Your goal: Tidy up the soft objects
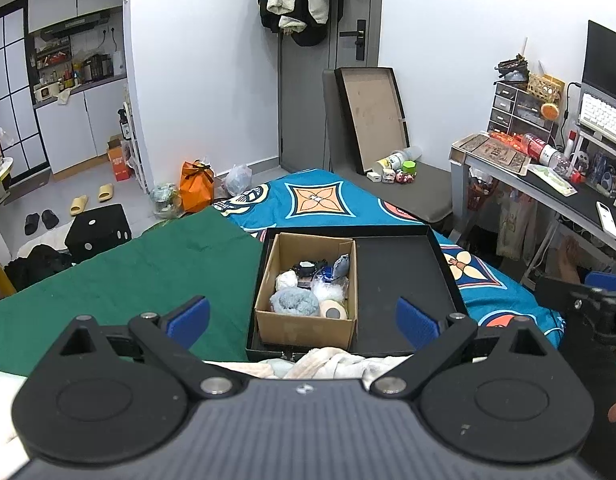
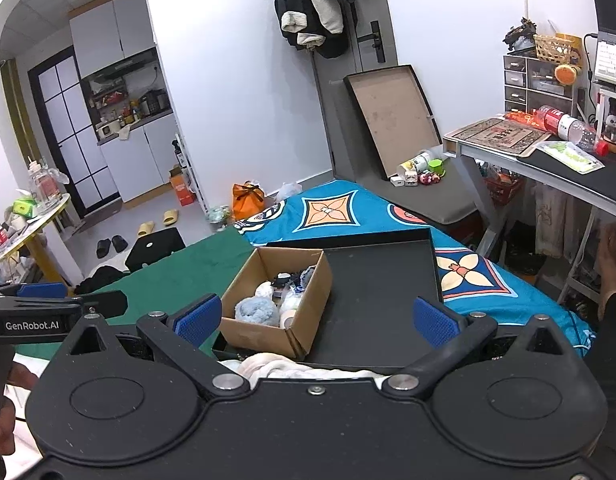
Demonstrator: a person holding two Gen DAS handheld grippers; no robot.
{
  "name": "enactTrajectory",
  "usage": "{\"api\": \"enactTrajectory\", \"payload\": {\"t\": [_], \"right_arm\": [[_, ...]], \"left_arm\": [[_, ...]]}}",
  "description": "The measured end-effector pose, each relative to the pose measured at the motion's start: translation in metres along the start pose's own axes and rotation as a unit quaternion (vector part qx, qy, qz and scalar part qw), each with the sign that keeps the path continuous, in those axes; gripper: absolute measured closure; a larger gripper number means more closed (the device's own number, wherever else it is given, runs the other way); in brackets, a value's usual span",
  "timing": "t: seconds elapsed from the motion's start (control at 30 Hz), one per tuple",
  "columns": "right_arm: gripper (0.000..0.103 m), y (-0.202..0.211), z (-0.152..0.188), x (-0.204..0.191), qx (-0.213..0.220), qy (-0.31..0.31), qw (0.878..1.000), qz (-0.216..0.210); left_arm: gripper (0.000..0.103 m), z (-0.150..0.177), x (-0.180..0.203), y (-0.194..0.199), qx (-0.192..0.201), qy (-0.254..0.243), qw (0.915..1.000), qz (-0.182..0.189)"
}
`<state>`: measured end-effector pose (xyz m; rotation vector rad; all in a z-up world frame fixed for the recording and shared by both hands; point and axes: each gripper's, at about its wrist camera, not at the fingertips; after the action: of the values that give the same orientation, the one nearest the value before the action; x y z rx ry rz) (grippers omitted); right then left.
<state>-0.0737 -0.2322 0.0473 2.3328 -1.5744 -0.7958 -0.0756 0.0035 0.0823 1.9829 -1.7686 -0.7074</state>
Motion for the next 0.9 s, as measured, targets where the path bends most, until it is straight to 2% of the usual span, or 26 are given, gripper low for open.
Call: {"api": "enactTrajectory", "payload": {"t": [0.9], "right_arm": [[0.000,0.0009,0.0030,-0.0022,0.002,-0.003,1.000,0.016]], "left_arm": [[0.004,0.0018,0.0025,-0.0023,-0.003,-0.007,1.0000,0.006]]}}
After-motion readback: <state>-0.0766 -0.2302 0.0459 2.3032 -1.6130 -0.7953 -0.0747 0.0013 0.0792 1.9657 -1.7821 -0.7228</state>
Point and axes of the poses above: each gripper's, at about its wrist camera, not at the fingertips, and y roughly against the way its jaws point, x to its right, z to its underside, and after that the axes turned 11 degrees about -z, right-handed
